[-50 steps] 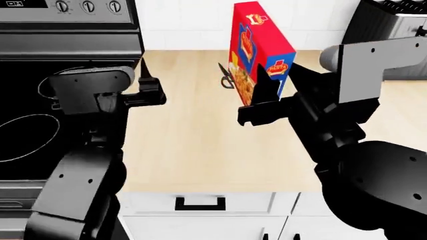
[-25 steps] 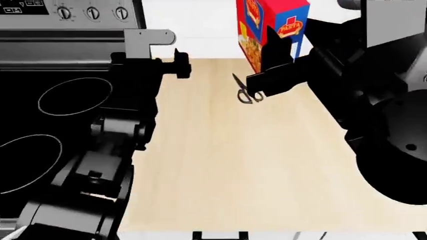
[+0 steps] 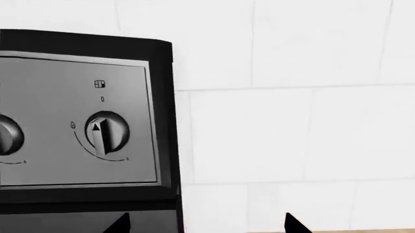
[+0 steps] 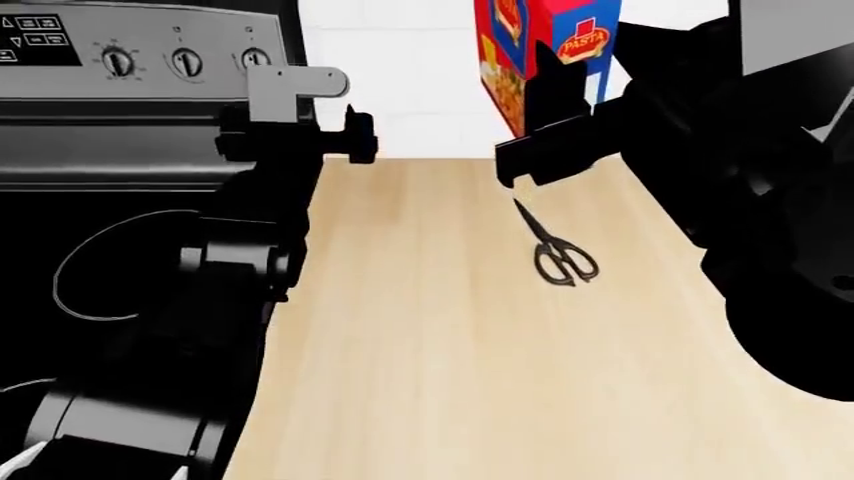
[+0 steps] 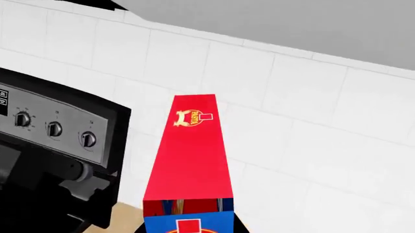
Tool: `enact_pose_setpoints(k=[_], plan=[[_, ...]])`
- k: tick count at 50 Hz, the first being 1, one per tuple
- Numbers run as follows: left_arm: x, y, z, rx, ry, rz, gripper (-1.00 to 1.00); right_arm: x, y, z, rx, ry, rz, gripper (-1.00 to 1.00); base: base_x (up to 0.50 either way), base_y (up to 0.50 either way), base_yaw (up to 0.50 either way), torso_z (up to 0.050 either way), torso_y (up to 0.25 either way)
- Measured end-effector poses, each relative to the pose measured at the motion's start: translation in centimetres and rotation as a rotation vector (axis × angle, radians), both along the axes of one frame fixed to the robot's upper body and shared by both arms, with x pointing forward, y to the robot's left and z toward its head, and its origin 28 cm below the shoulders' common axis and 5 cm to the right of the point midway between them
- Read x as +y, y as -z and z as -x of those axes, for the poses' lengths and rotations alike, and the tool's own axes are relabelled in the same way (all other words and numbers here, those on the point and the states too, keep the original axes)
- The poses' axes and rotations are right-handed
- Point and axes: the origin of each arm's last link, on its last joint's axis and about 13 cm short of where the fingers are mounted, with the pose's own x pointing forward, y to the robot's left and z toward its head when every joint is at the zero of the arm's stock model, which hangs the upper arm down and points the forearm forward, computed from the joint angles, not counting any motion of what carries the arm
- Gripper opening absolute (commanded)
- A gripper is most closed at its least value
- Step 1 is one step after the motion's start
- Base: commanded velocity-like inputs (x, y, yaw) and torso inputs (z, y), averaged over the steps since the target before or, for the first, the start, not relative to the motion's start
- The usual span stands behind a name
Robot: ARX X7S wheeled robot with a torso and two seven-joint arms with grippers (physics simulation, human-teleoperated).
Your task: Pick the boxed food and jello cup from the counter and place them in the cabinets closest to them.
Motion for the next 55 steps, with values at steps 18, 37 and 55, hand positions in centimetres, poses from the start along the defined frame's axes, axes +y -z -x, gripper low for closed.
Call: enact_pose_setpoints(k=[18, 37, 55], plan=[[0.0, 0.1, 0.0, 0.005, 0.002, 0.001, 1.00, 0.1, 0.6, 1.4, -0.050, -0.027, -0.023, -1.00, 0.23, 0.00, 0.00, 0.000, 0.001], [0.0, 0.1, 0.0, 0.003, 0.003, 0.005, 1.00, 0.6, 2.8, 7.8, -0.257, -0.035, -0.032, -1.00, 0.00, 0.00, 0.00, 0.000, 0.001], [0.0, 0.1, 0.0, 0.001, -0.001, 0.002, 1.00, -0.2, 1.2, 10.3, -0.513, -0.054, -0.012, -1.00, 0.00, 0.00, 0.00, 0.000, 0.001]])
